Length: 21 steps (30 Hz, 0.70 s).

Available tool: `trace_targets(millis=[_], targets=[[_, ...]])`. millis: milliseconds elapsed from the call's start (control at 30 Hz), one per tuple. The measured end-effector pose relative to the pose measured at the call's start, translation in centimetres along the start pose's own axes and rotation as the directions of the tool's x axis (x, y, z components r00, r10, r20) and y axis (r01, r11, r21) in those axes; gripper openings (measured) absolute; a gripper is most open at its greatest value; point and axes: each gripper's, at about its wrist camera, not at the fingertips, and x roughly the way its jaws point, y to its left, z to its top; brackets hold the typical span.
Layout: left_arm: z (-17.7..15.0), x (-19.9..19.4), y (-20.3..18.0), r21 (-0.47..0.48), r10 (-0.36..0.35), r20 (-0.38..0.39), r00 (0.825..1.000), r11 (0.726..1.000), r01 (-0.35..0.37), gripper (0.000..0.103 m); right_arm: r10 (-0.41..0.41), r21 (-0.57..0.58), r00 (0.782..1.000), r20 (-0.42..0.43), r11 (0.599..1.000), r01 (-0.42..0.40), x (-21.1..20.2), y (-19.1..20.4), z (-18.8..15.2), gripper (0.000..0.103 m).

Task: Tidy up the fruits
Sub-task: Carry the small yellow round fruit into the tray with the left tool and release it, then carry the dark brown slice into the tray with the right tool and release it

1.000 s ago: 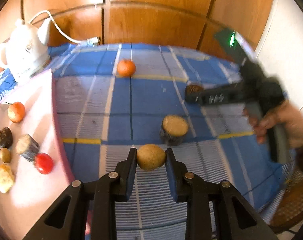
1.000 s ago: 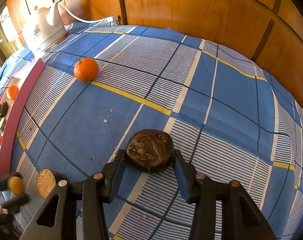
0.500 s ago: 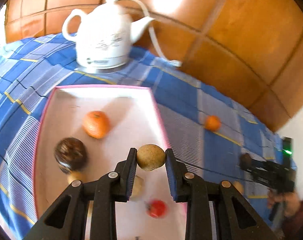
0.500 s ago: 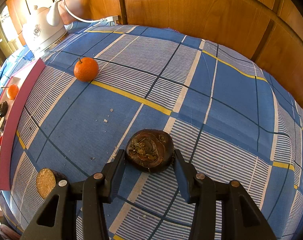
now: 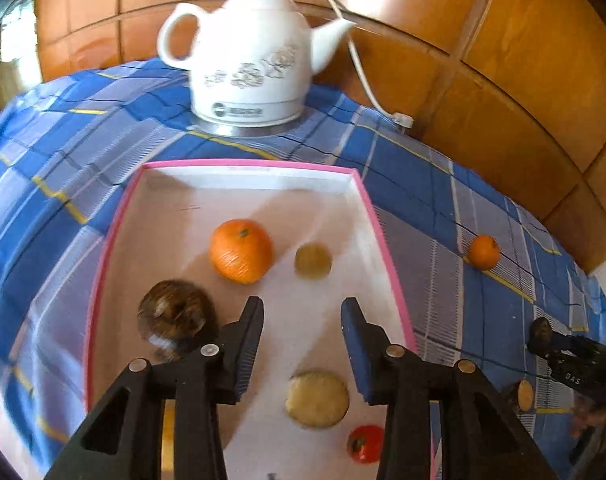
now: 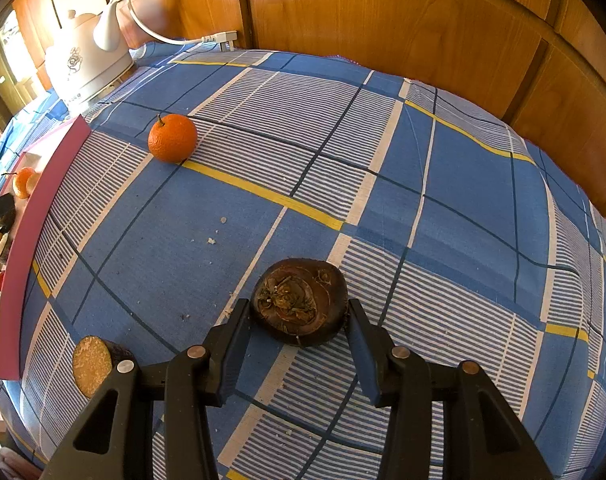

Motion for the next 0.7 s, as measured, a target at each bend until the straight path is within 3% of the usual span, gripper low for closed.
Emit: trace_targets(millis=[233,700], targets=[[-2.4,-2.4,0.3,-0.012,0.075,0.010,0.997,0.997,-0.075,0.043,-0.007,-0.005,1.000,0.002,1.000,0.007,0.1,0.0,0.0,0.048],[-4.8,-6.8,-0.3,0.025,0.054,0.073,0.996,0.998,-0.056,0.046,-0.018,-0.009,1.000,0.011,1.000,0.018,0.0,0.2,-0.1,0.048]])
